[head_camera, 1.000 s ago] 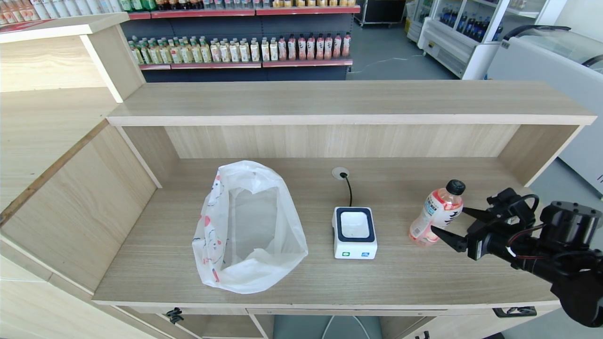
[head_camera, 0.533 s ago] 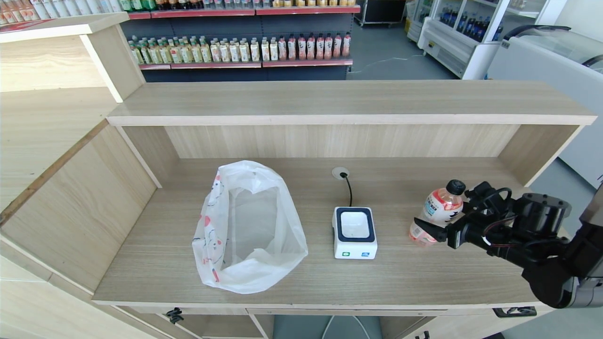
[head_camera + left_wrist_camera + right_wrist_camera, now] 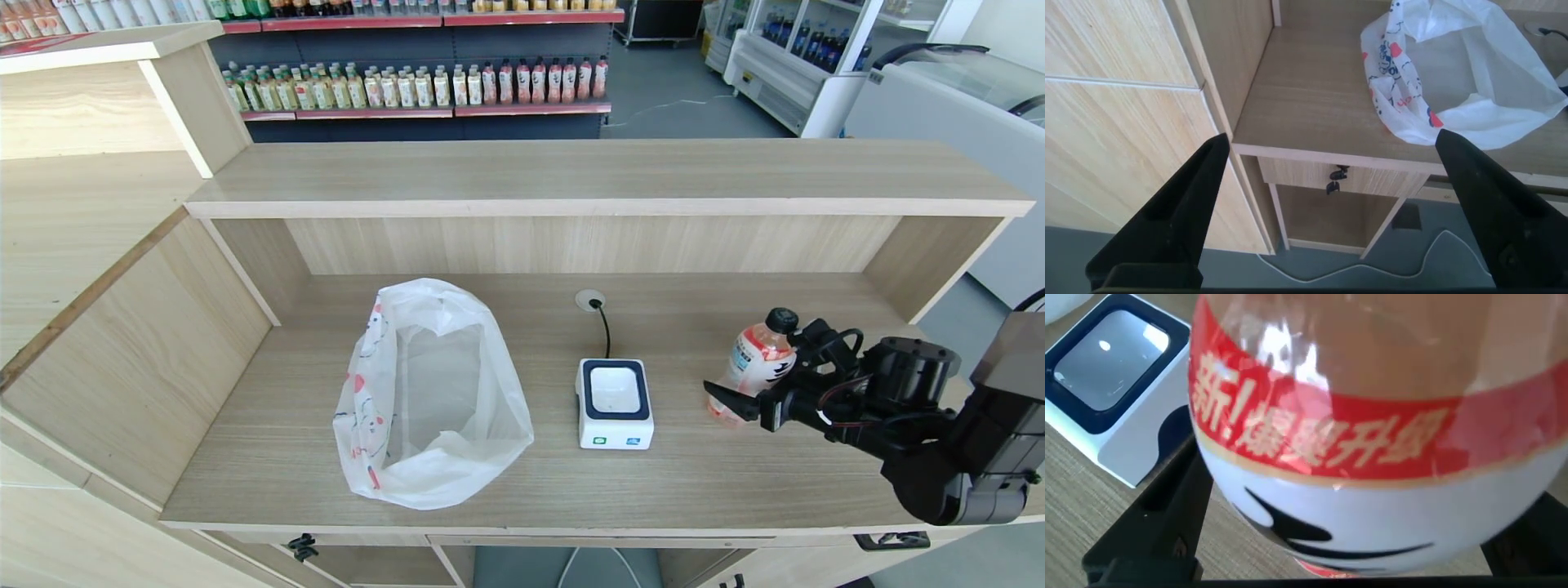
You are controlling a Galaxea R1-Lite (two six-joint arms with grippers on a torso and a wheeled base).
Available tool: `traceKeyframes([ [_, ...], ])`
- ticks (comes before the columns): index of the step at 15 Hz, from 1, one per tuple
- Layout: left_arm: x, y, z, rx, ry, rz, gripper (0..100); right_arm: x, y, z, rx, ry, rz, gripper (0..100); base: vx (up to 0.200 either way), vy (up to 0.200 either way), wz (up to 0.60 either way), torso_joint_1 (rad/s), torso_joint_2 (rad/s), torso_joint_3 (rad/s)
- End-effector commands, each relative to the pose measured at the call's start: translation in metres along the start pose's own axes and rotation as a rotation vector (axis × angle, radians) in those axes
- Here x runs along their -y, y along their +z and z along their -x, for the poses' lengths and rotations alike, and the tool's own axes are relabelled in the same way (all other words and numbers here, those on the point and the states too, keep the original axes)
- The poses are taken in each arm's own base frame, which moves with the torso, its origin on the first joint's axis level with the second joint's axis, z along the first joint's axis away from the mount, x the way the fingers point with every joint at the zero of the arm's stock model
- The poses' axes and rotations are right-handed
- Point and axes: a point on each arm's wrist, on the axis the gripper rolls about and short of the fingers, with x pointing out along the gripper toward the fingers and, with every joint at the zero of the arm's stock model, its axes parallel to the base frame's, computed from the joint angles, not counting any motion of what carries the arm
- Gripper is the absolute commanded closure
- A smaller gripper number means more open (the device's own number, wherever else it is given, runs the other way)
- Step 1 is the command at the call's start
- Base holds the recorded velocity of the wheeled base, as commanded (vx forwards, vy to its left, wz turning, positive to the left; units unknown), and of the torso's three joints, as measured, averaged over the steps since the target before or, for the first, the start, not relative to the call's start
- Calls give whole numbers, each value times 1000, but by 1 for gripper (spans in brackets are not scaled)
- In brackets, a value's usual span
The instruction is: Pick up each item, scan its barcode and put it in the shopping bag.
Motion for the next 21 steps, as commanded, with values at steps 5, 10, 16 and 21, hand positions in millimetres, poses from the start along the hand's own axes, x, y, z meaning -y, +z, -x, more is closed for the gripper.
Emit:
traceKeyframes([
  [5,0,0,0,1,1,0,0,1,2,-12,65,88,1,0,0,0,0,0,0,0],
  [10,0,0,0,1,1,0,0,2,6,-12,101,131,2,100,0,0,0,0,0,0],
  [16,0,0,0,1,2,0,0,2,9,-10,116,120,19,100,0,0,0,0,0,0],
  [21,0,0,0,1,1,0,0,-1,22,3,139,117,15,100,0,0,0,0,0,0],
])
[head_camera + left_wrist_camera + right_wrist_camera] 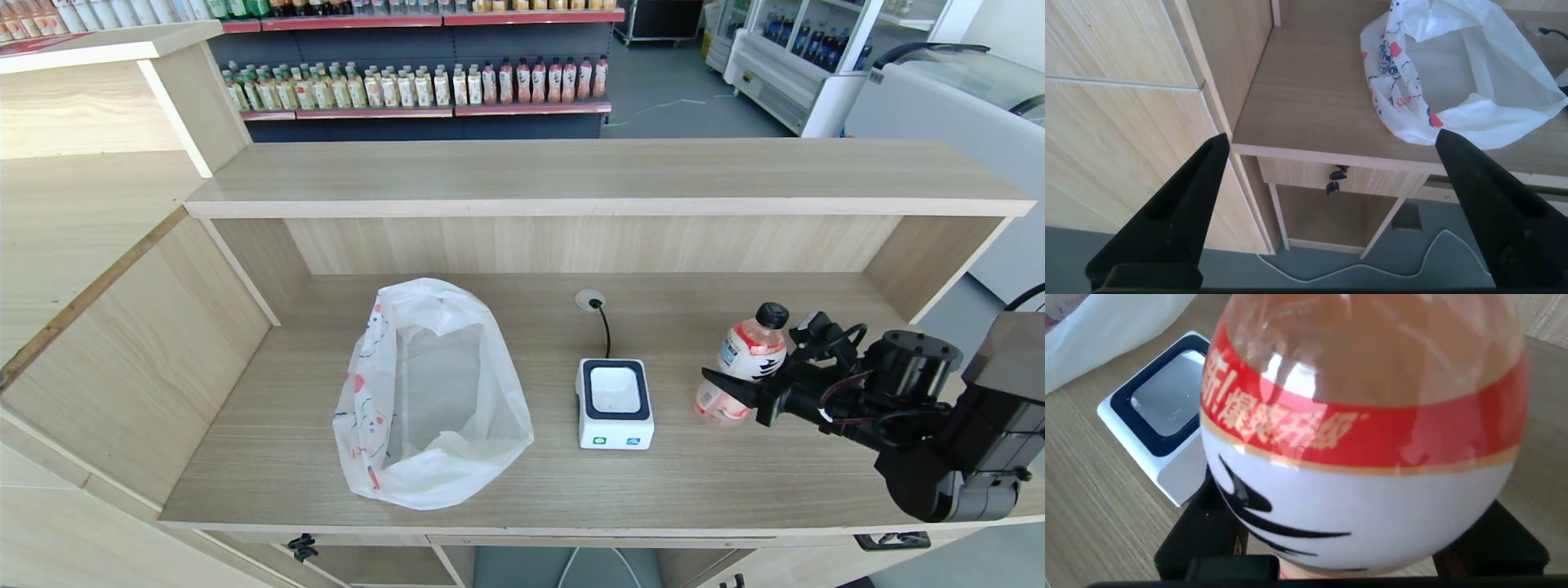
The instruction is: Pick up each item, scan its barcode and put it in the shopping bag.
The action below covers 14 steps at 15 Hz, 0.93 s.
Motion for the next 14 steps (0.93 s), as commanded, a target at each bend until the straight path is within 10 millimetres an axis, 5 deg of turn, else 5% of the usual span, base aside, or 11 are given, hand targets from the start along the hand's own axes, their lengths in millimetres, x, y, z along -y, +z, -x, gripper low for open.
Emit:
traceKeyframes([
  [1,0,0,0,1,1,0,0,-1,17,7,31,-7,-20,100,0,0,0,0,0,0],
  [8,0,0,0,1,1,0,0,-10,91,31,125,113,-56,100,0,0,0,0,0,0],
  [14,0,0,0,1,1,0,0,-21,180,64,183,239,-19,100,0,0,0,0,0,0],
])
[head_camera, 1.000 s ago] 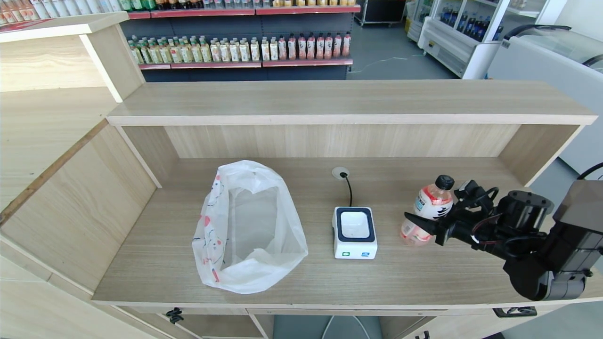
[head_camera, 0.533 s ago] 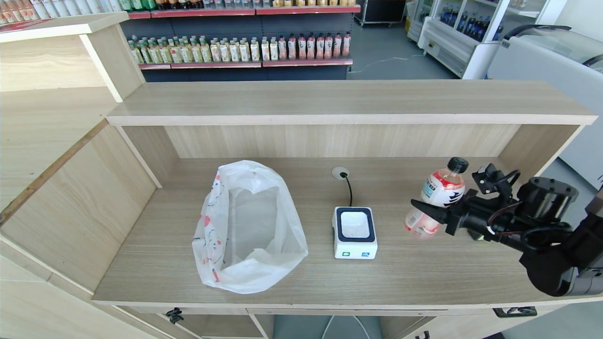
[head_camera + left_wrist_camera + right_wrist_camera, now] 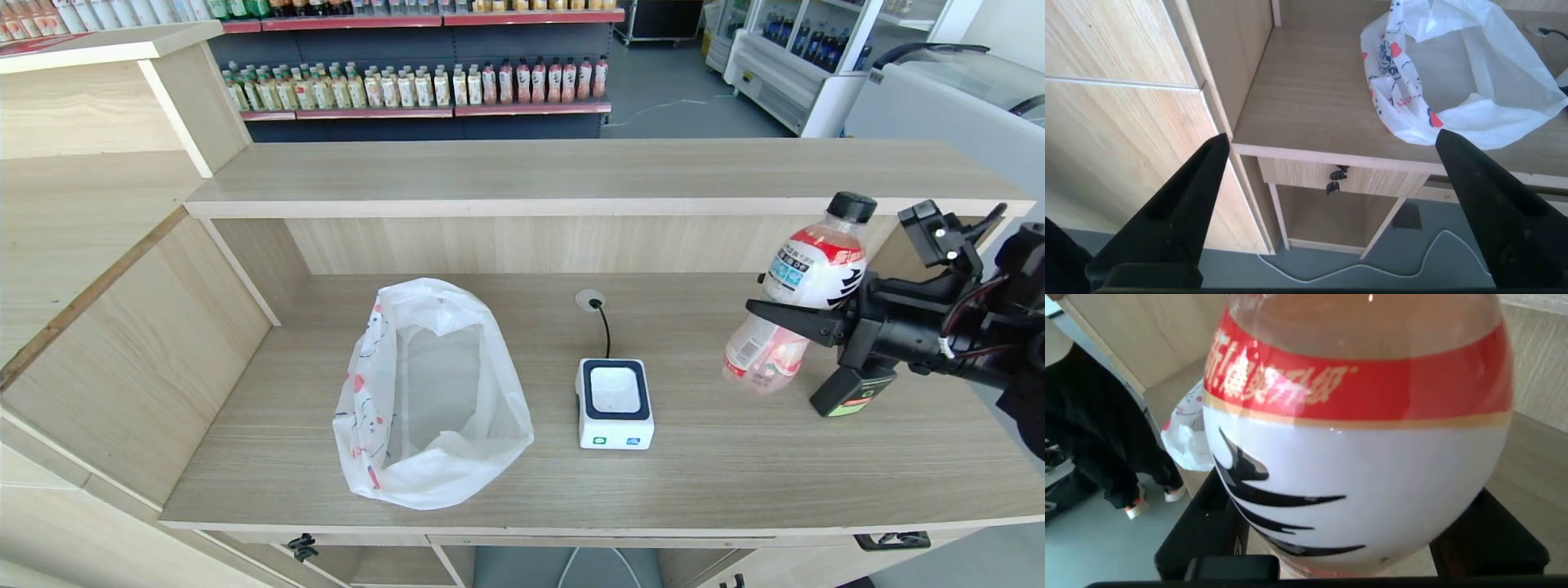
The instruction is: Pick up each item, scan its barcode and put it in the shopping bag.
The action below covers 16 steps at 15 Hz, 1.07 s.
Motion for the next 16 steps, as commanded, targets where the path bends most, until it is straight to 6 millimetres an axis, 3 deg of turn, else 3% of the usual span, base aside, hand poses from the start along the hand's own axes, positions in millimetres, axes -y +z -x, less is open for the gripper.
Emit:
traceKeyframes([
  [1,0,0,0,1,1,0,0,-18,54,12,68,35,97,100,0,0,0,0,0,0],
  [6,0,0,0,1,1,0,0,-36,87,18,35,121,33,100,0,0,0,0,0,0],
  [16,0,0,0,1,1,0,0,-72,98,17,-3,295,-100,100,0,0,0,0,0,0],
])
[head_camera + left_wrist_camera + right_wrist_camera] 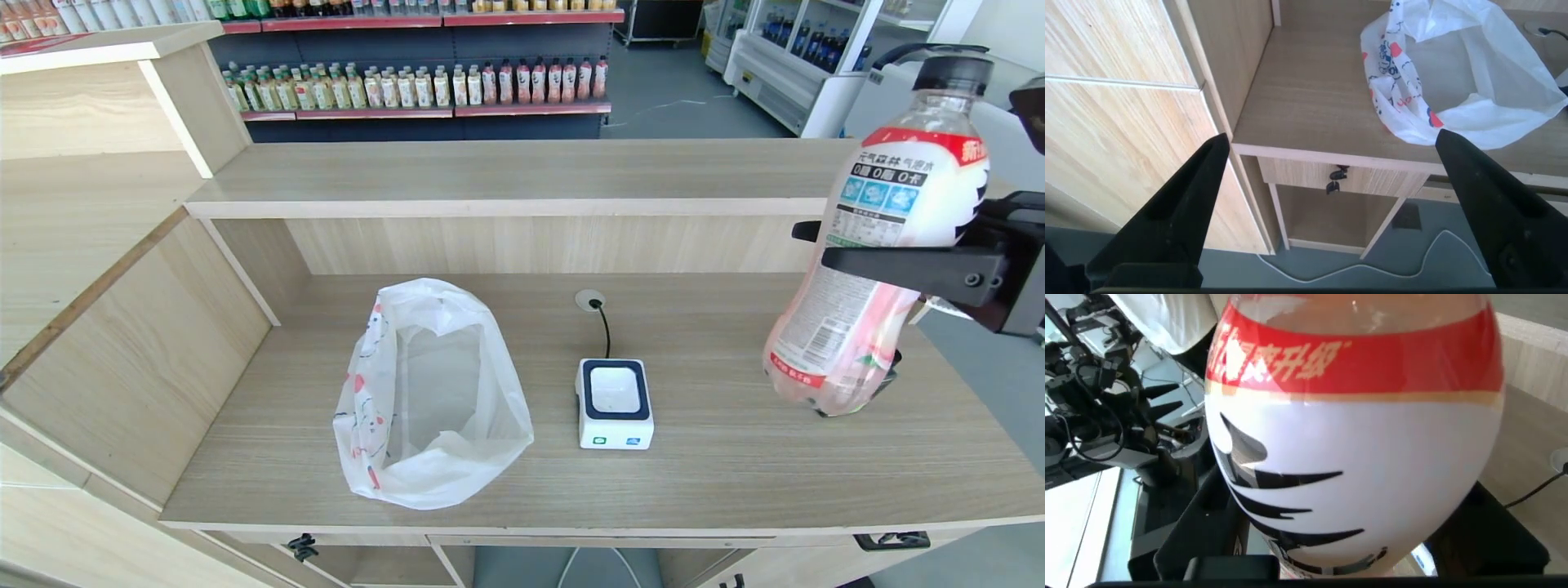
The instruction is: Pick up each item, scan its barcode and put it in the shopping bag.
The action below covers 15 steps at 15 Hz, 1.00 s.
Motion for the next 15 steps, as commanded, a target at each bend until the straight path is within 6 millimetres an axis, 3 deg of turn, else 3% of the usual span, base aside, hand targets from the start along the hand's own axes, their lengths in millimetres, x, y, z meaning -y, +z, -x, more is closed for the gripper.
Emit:
traceKeyframes([
  [1,0,0,0,1,1,0,0,-5,4,0,7,18,7,100,0,0,0,0,0,0],
  [3,0,0,0,1,1,0,0,-10,13,-5,12,115,-11,100,0,0,0,0,0,0],
  [12,0,0,0,1,1,0,0,-19,13,-8,-10,329,-24,100,0,0,0,0,0,0],
  [15,0,0,0,1,1,0,0,-29,32,-12,-2,371,-35,100,0,0,0,0,0,0],
])
